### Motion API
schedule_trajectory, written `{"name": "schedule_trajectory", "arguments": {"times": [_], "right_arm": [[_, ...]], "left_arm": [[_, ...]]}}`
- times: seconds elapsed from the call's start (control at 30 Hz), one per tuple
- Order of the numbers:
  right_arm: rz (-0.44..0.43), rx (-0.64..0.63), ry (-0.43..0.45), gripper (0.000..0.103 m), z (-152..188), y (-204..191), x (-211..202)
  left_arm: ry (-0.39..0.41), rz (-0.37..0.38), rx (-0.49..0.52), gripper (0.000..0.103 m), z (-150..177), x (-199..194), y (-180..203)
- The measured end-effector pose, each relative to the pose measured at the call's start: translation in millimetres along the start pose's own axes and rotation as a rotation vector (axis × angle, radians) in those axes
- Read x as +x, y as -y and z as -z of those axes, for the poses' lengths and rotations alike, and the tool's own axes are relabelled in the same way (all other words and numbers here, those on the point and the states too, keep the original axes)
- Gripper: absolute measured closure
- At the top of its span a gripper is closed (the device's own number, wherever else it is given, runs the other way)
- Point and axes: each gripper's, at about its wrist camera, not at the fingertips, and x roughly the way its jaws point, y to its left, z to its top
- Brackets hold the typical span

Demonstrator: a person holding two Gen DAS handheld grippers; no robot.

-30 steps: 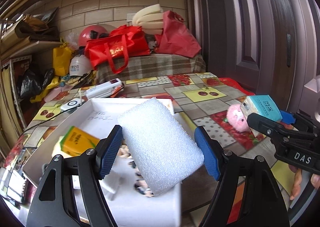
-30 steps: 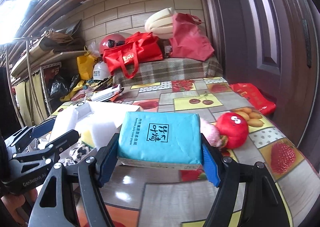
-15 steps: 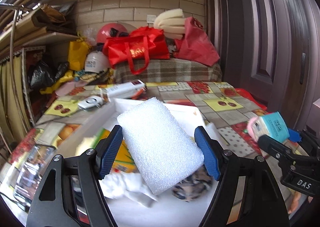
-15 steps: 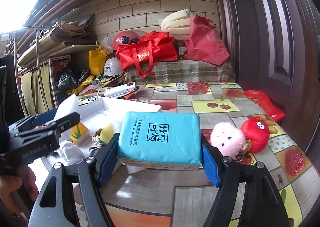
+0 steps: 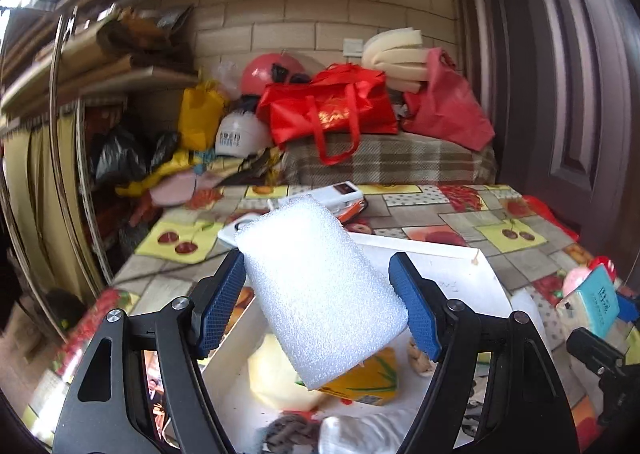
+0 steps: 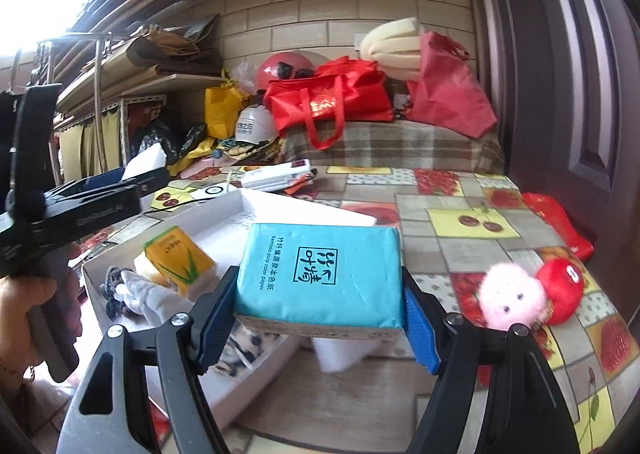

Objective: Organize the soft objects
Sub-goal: 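Open both tools to drop the foam block and blue tissue pack into the box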

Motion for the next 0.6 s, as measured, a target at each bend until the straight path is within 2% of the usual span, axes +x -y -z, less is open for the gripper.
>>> {"name": "schedule_trajectory", "arguments": {"times": [0.13, 0.27, 0.37, 0.43, 0.5, 0.6], "right_arm": [[-0.027, -0.012, -0.001, 0.029, -14.8, -13.7, 10.5], [-0.099, 0.015, -0.048, 0.027, -38.0, -26.9, 35.7], [-0.143, 0.003, -0.133, 0.022, -51.0, -42.1, 65.6], [-0.144, 0.003, -0.187, 0.021, -54.1, -47.3, 84.8], [-0.138, 0.022, -0.198, 0.021, -53.3, -46.0, 88.3], [-0.138, 0.052, -0.159, 0.020, -51.9, -34.5, 75.5]], "left_arm": [[-0.057, 0.039, -0.103, 0.028, 1.2, 9.2, -19.8], [-0.084, 0.065, -0.104, 0.027, 4.3, 14.5, -18.0], [-0.102, 0.071, -0.110, 0.021, 8.5, 18.2, -15.2], [-0.097, 0.072, -0.118, 0.008, 9.5, 16.4, -15.6], [-0.079, 0.068, -0.118, 0.000, 8.1, 13.2, -17.3], [-0.049, 0.086, -0.144, 0.000, 6.3, 6.1, -20.9]]}}
